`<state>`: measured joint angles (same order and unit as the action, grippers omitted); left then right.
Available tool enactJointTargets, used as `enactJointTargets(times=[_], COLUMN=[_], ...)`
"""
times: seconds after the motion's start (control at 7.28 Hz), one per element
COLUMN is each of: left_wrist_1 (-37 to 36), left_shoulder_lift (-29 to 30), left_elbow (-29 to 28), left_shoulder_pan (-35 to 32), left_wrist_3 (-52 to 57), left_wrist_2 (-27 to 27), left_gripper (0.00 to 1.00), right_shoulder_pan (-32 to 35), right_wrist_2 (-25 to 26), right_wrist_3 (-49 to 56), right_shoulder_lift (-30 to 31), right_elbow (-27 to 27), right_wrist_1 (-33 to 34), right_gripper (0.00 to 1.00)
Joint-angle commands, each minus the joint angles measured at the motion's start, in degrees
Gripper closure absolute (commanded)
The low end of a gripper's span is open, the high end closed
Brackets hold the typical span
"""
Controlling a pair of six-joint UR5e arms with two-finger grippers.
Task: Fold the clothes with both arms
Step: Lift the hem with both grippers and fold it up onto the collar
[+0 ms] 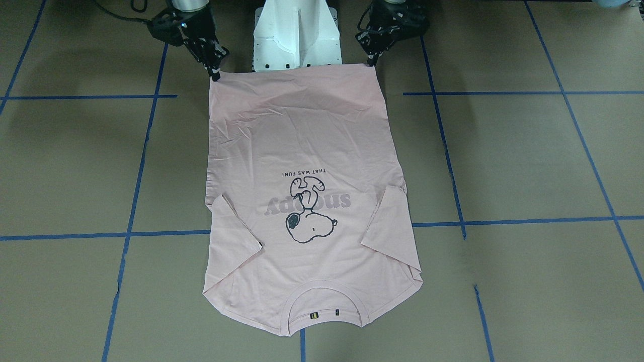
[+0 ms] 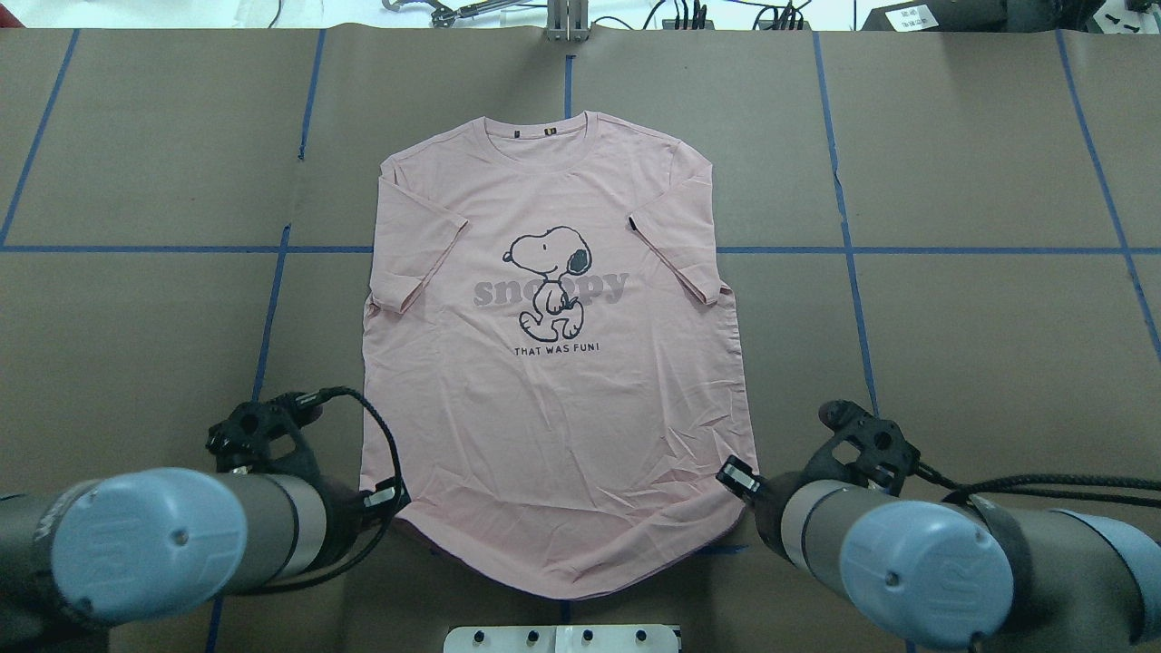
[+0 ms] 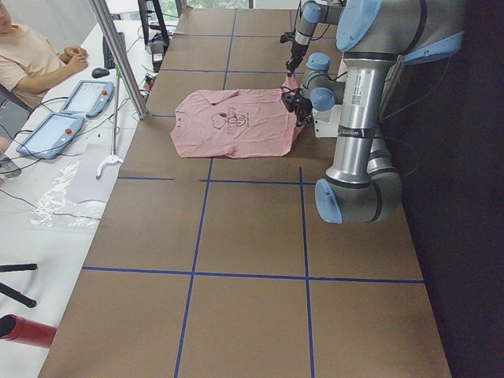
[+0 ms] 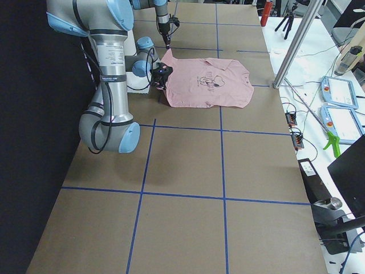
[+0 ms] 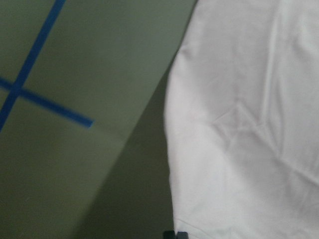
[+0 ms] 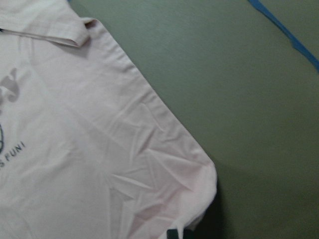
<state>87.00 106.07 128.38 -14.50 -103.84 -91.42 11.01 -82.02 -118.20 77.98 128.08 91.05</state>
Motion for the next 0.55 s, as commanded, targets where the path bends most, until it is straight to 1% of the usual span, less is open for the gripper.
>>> enactJointTargets(times=[0.0,0.14,0.27,0.41], left_wrist_1=[0.9,4.6,11.4,18.6], left_shoulder_lift=[5.8,5.8,6.0,8.2], left_elbow=[-9.9,-13.6,-20.5,-28.0], left_shoulder_pan=[-10.3,-14.3,-17.3,-20.9], left_wrist_3=[10.0,13.3,16.0,18.4], left_wrist_2=[0.0,0.0,0.1,0.2], left_gripper=[1.0,1.0,1.0,1.0], right_shoulder_pan=[8.6,12.9,16.9,21.9], right_wrist_2=[-0.3,-0.3,-1.3,-4.7], right_wrist_3=[7.1,10.4,14.8,18.1], right_shoulder_lift=[-10.1,-13.5,-16.3,-21.2], right_elbow=[-10.3,-16.0,-21.3,-29.0], right_wrist_1=[0.1,0.0,-0.2,-1.5], right_gripper=[1.0,1.0,1.0,1.0])
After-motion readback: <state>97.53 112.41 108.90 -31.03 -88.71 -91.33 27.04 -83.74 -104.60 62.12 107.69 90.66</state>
